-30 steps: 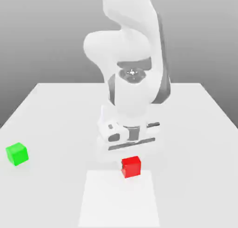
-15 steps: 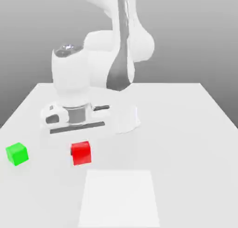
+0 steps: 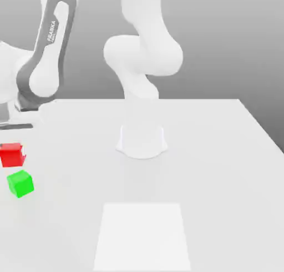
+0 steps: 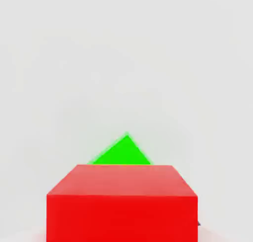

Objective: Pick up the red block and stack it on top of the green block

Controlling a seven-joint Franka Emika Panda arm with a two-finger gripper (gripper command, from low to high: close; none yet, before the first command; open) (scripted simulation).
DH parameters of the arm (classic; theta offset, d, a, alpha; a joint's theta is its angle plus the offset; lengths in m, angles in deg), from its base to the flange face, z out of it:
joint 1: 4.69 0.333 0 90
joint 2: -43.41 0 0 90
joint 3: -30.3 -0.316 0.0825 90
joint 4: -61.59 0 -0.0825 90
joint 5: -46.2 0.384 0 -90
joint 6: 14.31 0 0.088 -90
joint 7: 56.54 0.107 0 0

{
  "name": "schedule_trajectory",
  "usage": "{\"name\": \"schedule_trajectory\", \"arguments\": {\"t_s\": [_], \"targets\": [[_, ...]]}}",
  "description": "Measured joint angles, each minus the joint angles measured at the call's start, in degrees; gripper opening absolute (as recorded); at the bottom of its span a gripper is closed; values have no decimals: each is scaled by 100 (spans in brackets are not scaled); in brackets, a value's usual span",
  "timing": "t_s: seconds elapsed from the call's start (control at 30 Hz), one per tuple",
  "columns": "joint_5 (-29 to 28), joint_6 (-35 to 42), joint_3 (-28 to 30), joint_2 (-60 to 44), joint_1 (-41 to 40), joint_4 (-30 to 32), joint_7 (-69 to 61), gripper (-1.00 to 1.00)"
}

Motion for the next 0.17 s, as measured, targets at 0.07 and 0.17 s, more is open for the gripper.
{"name": "schedule_trajectory", "arguments": {"t_s": [0.07,0.17], "targets": [[404,-246,-250,-312,-170,-20,-292,100],[404,-245,-250,-312,-170,-20,-292,100]]}}
